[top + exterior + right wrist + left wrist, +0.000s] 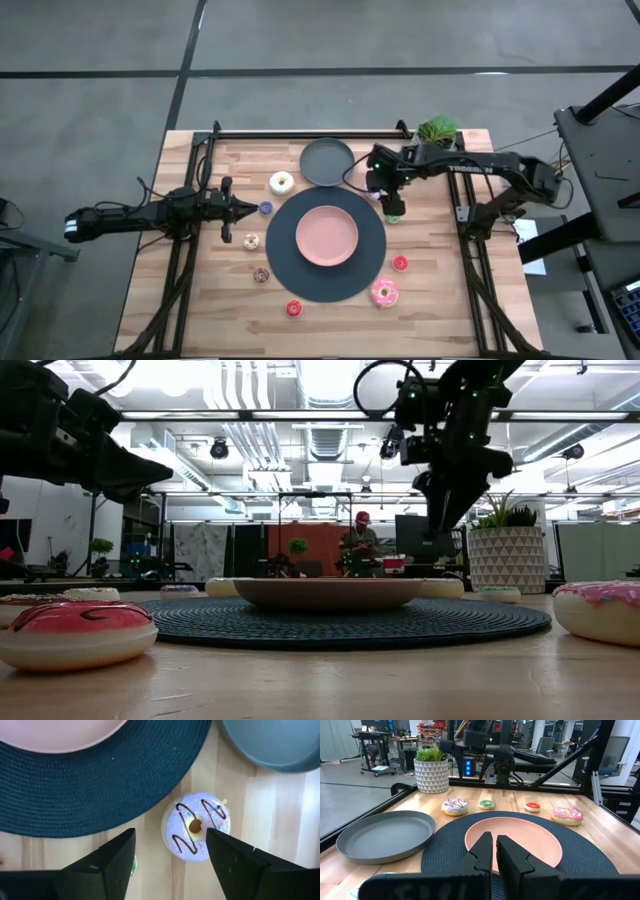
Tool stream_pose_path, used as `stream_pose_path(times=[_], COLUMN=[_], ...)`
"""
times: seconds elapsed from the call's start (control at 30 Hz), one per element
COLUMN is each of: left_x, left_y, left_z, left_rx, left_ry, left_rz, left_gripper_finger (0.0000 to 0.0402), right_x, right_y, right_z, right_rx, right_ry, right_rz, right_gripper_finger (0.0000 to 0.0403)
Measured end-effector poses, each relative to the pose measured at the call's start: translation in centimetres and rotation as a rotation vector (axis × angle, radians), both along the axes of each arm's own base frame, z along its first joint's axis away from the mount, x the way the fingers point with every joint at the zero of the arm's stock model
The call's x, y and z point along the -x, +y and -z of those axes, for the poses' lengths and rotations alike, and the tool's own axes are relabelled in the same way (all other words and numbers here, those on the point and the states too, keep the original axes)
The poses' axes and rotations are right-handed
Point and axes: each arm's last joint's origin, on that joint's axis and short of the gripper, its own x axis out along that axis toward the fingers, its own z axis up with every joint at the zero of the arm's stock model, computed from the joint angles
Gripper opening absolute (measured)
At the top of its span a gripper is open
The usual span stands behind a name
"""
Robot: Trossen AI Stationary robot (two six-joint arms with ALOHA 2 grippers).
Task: Pick & Place donuts
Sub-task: Put the large purple donut on the gray plate
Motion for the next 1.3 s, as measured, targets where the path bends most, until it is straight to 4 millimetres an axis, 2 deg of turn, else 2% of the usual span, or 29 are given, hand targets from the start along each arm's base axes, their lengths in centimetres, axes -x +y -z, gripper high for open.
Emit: stream_pose_path(times=[0.43,0.87,1.3], left_x=[0.0,0.0,0.0], left_y=[0.0,0.0,0.0], left_z=[0.0,0.0,0.0], left_rx=[0.000,0.000,0.000], left_ry=[-0.001,-0.003,-0.002], left_rz=[0.000,0.000,0.000], left_gripper_finger=[0.0000,0.0000,0.0000], right_x=[-0.9,0.0,0.1], right_y=[-0.3,0.0,-0.1], right_z=[2.0,4.8,5.4], right_rx=[-0.018,-0.014,-0.002], right_ry=[0.059,0.055,0.040], right_rz=[-0.006,-0.001,-0.019], right_gripper_finger=[0.0247,0.0278,0.0293])
